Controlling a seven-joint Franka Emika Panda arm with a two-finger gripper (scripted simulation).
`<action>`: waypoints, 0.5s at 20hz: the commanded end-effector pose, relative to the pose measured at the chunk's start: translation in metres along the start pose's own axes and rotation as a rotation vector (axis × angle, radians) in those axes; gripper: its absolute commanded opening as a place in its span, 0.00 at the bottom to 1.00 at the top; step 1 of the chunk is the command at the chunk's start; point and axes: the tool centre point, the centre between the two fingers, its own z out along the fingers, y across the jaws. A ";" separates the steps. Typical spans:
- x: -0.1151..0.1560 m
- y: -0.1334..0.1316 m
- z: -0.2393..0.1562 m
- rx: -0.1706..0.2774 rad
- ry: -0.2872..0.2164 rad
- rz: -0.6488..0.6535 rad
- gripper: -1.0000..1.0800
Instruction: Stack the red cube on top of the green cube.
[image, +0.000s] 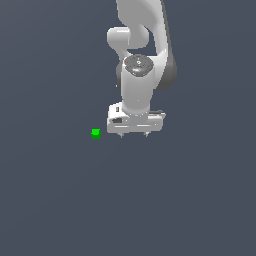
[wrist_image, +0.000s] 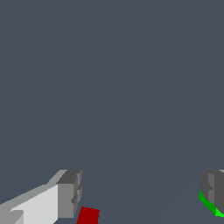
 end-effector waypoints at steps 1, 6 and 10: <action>0.000 0.000 0.000 0.000 0.000 0.000 0.96; -0.004 -0.001 0.002 0.000 0.000 0.004 0.96; -0.012 -0.003 0.007 0.000 0.001 0.012 0.96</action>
